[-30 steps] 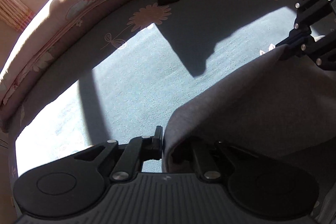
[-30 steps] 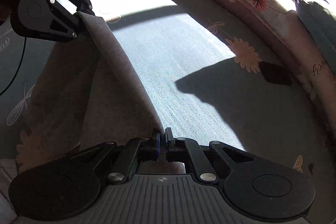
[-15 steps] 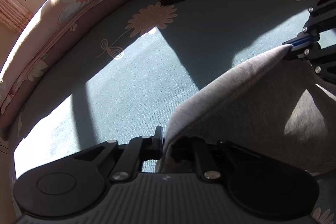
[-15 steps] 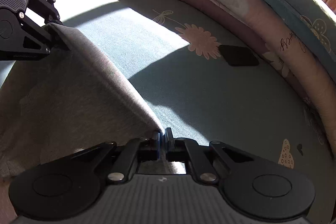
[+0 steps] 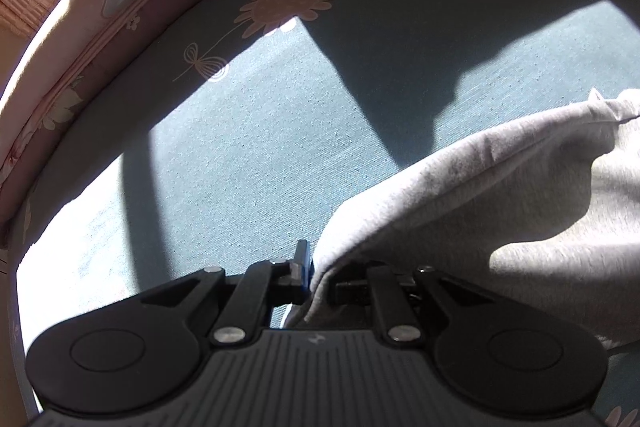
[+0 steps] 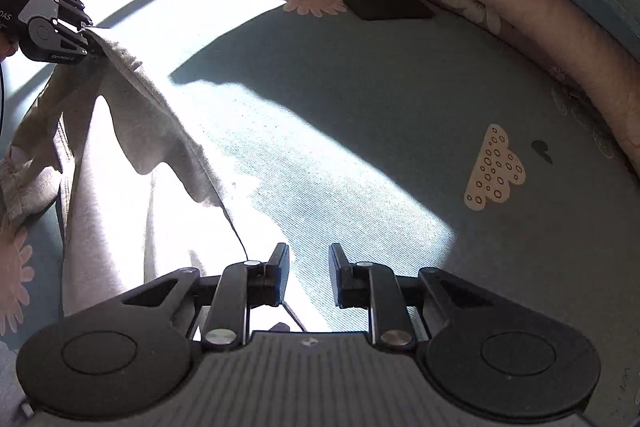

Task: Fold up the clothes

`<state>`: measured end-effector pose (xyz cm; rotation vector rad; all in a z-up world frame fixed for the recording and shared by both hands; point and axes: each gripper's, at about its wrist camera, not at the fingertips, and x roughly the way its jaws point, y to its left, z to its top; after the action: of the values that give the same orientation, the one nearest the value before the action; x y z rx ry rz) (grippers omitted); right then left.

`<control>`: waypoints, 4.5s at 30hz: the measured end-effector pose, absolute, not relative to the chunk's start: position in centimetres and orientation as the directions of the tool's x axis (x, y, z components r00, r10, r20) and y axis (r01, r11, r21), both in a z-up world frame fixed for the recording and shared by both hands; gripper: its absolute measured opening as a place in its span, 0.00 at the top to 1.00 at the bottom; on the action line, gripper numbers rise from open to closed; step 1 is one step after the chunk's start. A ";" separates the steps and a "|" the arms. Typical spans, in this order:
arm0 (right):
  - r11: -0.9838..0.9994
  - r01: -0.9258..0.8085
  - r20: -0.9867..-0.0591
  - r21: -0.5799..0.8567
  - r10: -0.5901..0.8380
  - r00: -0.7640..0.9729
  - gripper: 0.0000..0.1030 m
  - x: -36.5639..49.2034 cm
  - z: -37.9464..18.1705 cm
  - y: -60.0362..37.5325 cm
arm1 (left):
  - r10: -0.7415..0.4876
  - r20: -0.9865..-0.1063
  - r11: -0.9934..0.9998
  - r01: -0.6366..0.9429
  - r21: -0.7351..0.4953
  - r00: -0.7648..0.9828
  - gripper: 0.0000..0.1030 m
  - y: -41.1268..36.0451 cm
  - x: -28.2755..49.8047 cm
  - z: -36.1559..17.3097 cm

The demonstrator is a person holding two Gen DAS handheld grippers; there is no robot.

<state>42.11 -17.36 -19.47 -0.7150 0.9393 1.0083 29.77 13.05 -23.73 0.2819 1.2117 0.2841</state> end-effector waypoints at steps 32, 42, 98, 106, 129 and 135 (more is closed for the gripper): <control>0.216 -0.950 -0.916 -0.227 0.285 0.283 0.98 41.5 -23.3 -19.5 | 0.400 -0.903 0.916 -0.057 0.396 0.158 0.88 15.4 28.6 -21.9; 0.391 -0.888 -0.893 -0.242 0.268 0.362 0.99 44.2 -23.4 -19.4 | 0.434 -0.888 0.899 -0.004 0.439 0.150 0.82 14.1 30.9 -25.8; 0.134 -0.989 -0.859 0.055 0.511 0.022 0.73 10.1 -19.6 3.2 | -0.046 -0.868 0.491 -0.746 -0.451 0.494 0.63 20.8 -1.8 -26.2; 0.024 -0.997 -0.889 -0.069 0.451 0.072 0.68 7.1 -24.0 7.1 | -0.113 -0.828 0.462 -0.709 -0.533 0.549 0.62 23.2 -2.0 -27.2; 0.300 -0.905 -0.791 0.302 0.609 -0.062 0.69 13.3 -20.6 5.2 | -0.302 -0.451 0.172 -0.417 -0.892 0.840 0.42 21.1 2.2 -30.1; 0.324 -0.891 -0.802 0.318 0.594 -0.071 0.66 13.2 -20.6 2.8 | -0.307 -0.480 0.223 -0.428 -0.876 0.822 0.41 19.4 3.6 -31.0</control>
<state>13.21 2.80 -20.64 -0.3567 1.0651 1.2649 3.55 19.40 -31.04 -1.3721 0.6522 0.0919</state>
